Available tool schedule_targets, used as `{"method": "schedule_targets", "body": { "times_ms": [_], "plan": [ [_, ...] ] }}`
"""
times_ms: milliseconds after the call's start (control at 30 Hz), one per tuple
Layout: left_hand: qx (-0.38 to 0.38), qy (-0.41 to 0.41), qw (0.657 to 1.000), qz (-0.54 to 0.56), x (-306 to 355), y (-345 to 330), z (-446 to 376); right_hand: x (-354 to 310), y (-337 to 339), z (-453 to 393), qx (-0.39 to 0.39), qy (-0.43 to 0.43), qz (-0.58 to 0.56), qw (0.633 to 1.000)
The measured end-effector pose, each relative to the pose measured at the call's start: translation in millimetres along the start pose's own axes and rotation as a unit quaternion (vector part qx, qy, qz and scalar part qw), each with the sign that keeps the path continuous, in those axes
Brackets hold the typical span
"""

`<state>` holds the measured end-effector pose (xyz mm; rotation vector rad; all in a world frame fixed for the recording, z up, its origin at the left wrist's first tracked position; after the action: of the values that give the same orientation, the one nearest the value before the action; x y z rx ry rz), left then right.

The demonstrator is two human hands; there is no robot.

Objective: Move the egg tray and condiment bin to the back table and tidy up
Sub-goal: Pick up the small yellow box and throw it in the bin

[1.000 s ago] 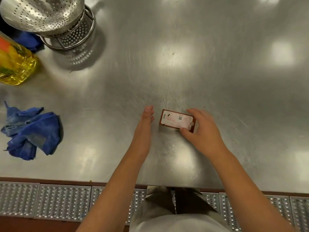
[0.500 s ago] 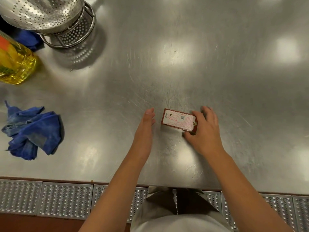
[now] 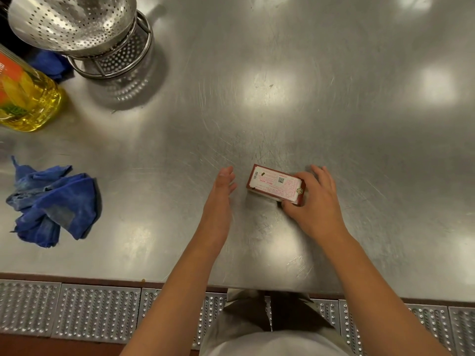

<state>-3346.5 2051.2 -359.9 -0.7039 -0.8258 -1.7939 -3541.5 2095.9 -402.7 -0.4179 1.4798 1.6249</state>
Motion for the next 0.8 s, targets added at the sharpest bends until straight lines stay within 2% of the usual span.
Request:
{"method": "schedule_targets", "body": {
  "times_ms": [333, 533, 700, 800],
  "plan": [
    [0.036, -0.030, 0.998, 0.040, 22, 30, 15, -60, 14, 5, -0.005, 0.043, -0.055, 0.998],
    [0.071, -0.108, 0.989, 0.076, 45, 68, 42, -126, 28, 13, -0.025, 0.092, -0.048, 0.994],
    [0.129, -0.145, 0.976, 0.098, 65, 100, 64, -184, 41, 23, -0.039, 0.119, -0.105, 0.986],
    [0.177, -0.142, 0.964, 0.136, 73, 117, 82, -212, 44, 29, -0.075, 0.146, -0.139, 0.977]
  ]
}}
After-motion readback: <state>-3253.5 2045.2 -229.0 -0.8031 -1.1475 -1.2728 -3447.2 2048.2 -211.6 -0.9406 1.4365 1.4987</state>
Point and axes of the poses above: each hand's wrist, its own z-axis away from the middle knuckle, its own y-axis out of the back of the hand, x = y × z, the point moved 4 cm from there along -z, towards the middle knuckle, and after that the axes turned 12 degrees about -z, right-handed, at the moved point
